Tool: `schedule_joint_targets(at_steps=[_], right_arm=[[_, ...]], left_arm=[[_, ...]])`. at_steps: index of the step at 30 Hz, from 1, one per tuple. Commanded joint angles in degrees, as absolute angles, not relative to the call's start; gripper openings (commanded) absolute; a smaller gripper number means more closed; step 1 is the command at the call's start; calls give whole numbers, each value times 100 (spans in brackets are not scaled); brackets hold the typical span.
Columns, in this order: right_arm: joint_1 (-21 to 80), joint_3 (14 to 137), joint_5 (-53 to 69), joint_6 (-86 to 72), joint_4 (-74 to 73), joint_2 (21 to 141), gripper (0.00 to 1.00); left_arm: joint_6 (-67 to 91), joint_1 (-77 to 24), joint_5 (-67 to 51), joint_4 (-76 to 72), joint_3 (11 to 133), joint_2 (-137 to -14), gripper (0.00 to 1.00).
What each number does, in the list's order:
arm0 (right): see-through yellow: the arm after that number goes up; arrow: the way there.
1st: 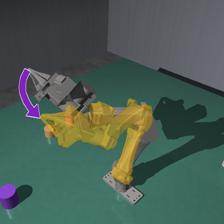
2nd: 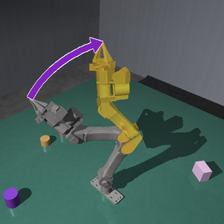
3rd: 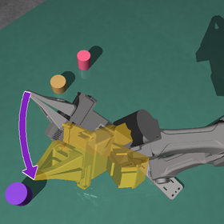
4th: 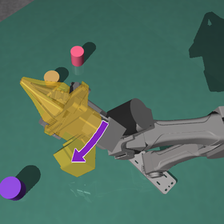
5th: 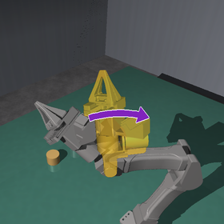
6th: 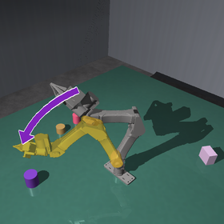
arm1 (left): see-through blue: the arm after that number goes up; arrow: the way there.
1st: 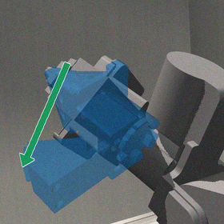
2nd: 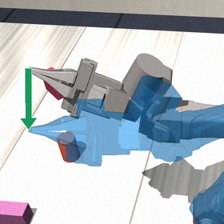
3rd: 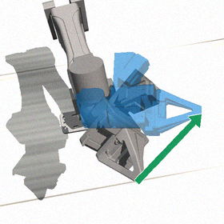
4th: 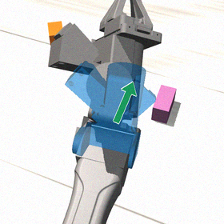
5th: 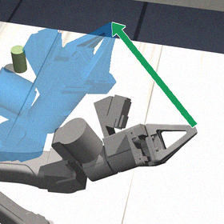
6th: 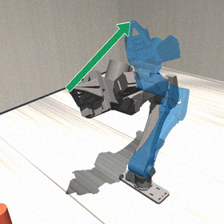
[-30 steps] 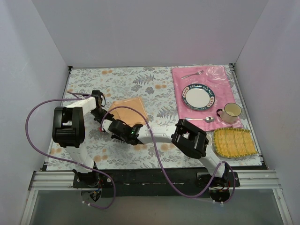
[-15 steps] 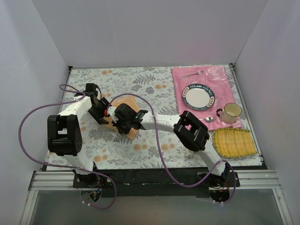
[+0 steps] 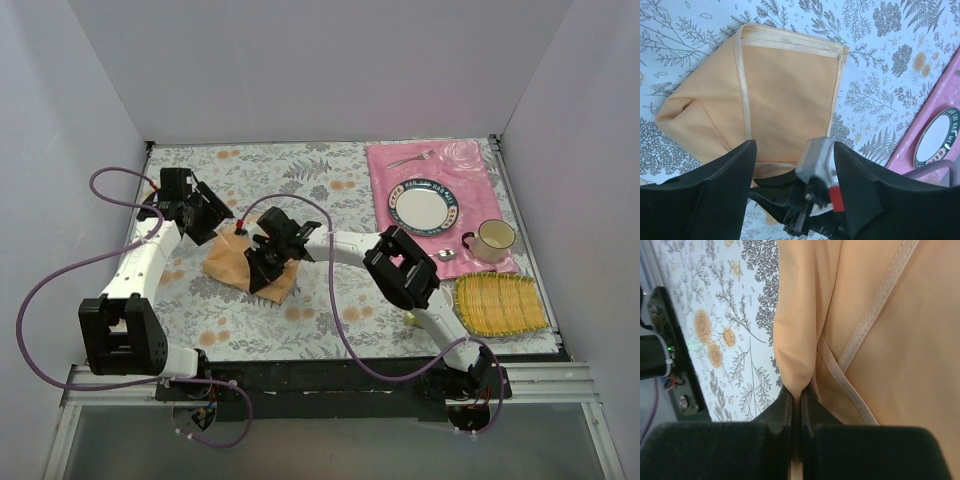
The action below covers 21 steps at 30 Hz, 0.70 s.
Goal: Fold the napkin, place the utensils inside, and roll it up
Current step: Roll the napkin with the utensil
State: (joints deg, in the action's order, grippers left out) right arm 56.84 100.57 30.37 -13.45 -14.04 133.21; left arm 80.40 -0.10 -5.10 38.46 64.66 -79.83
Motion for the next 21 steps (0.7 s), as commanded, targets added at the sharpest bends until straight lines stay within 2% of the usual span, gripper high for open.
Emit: schedule_joint_targets(at_steps=[1,4,5,7,9,10,14,21], right_arm=[[5468,9520,3787,-2186,-1021,13544,1],[5309,9194,4069,-2469,-493,13561,1],[5282,9159,4165,-2687,-370,13614,1],[5160,9018,4587,-3013,155,13693,1],[5107,8956,4824,-3347,394,13799,1],[5080,8930,4816,-3392,456,13816,1],[5036,8676,4878,-3743,867,13808,1],[4975,8437,4983,-4175,1274,13772,1]], left_arm=[[7972,-9,-527,3920,6135,-7726,60],[7998,-9,-930,3859,5749,-7541,47],[8015,-9,-1097,3806,5504,-7489,37],[8059,-9,-1606,3587,5248,-7480,29],[8103,-9,-1862,3289,4924,-7480,14],[8147,-9,-2107,3165,4844,-7462,11],[8340,-9,-2451,2559,4369,-7330,0],[8762,211,-2321,1199,3315,-6847,0]])
